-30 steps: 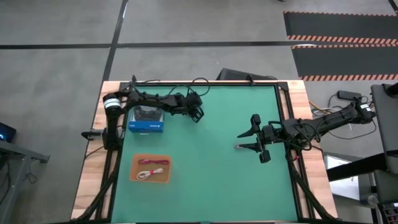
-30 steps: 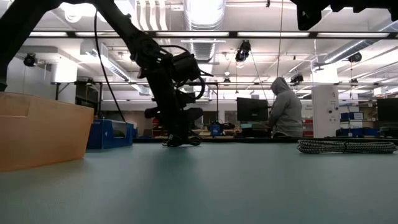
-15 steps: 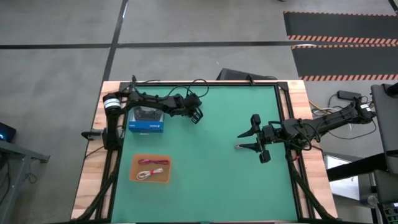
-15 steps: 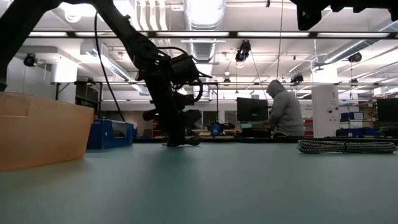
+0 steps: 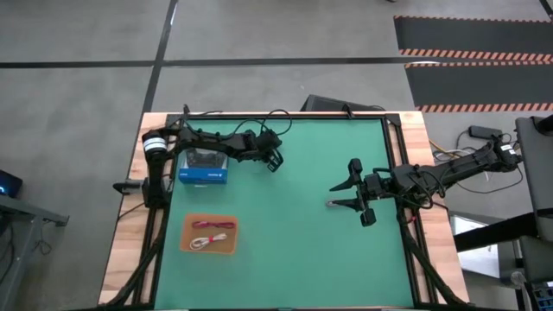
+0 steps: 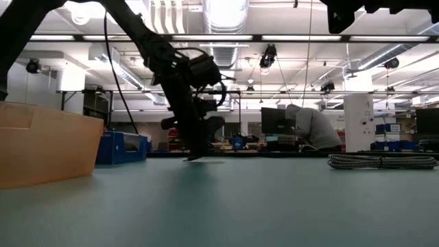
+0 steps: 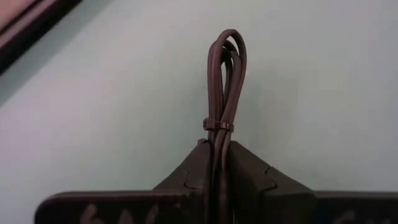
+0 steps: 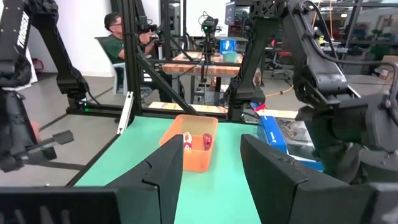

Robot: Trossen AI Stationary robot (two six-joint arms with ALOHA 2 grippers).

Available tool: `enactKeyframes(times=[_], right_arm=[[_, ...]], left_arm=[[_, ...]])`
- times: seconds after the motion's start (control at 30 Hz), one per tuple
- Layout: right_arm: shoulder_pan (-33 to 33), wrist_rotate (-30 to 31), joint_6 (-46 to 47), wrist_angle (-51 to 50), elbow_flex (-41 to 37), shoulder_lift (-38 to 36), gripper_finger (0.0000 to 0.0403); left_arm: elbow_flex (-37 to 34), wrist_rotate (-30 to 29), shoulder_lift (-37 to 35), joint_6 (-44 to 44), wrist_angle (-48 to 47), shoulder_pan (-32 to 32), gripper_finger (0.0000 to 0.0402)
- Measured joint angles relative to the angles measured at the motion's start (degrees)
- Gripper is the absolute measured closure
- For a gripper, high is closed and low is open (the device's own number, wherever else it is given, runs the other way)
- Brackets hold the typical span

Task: Pick and place USB-C Cables
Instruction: Put the black charger cable into the orange bin

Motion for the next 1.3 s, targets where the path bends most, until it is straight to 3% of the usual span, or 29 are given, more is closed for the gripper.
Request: enactKeyframes(times=[0.67, 0.9, 1.3], right_arm=[[0.0, 0.02, 0.14, -0.53, 0.0, 0.01, 0.025], [0.0, 0.02, 0.15, -0.62, 0.0, 0.0, 0.025], [0.0, 0.02, 0.15, -1.96, 0.0, 0.21, 0.025]], left_arm=[[0.14, -0.28, -18.12, 2.16, -4.9, -12.24, 0.0381], [0.24, -0.28, -23.44, -0.24, -9.99, -19.99, 0.0381], [3.92, 1.42, -24.91, -1.28, -22.34, -36.62, 0.0381]])
